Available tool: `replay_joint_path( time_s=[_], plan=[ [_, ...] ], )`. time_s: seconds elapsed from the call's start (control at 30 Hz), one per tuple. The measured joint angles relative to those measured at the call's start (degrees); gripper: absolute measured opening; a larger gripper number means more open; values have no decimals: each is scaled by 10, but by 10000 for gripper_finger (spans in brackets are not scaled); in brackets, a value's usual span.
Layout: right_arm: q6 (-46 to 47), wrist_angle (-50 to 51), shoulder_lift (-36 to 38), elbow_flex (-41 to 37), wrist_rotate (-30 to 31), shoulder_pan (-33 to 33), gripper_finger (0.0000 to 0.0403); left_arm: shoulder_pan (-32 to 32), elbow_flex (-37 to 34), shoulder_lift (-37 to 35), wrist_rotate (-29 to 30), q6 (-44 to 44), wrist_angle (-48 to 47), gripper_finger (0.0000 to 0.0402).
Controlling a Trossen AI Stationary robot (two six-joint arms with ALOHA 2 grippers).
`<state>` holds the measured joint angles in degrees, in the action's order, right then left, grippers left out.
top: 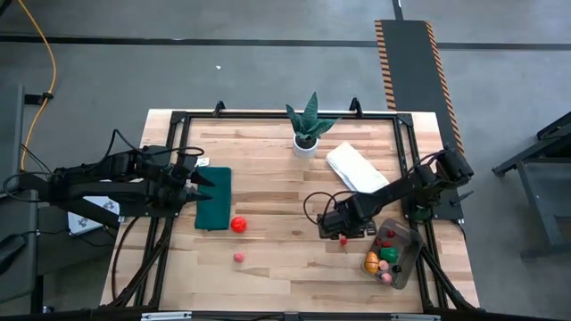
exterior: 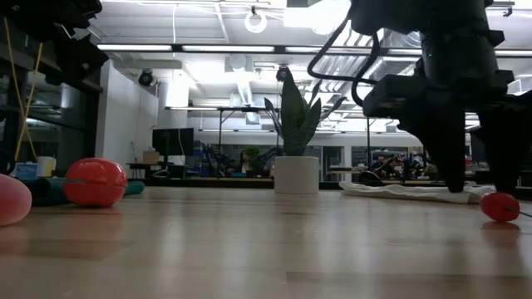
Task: Pick and placing Produce into tupperware
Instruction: Put the red cherry into the black bin
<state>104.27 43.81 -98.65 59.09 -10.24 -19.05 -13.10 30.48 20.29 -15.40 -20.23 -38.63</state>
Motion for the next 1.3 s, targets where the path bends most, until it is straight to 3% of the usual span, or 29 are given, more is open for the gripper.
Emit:
replay_joint_path(
  time_s=[0.43, 0.67, 1.3],
  plan=[
    [2, 5, 0, 0, 6, -2, 200, 0, 0, 0, -1, 4, 0, 236],
    [33, -77, 0, -37, 2, -8, 199, 0, 0, 0, -3, 4, 0, 236],
    [74, -94, 0, -38, -13, -42, 199, 0, 0, 0, -2, 4, -1, 236]
  ],
)
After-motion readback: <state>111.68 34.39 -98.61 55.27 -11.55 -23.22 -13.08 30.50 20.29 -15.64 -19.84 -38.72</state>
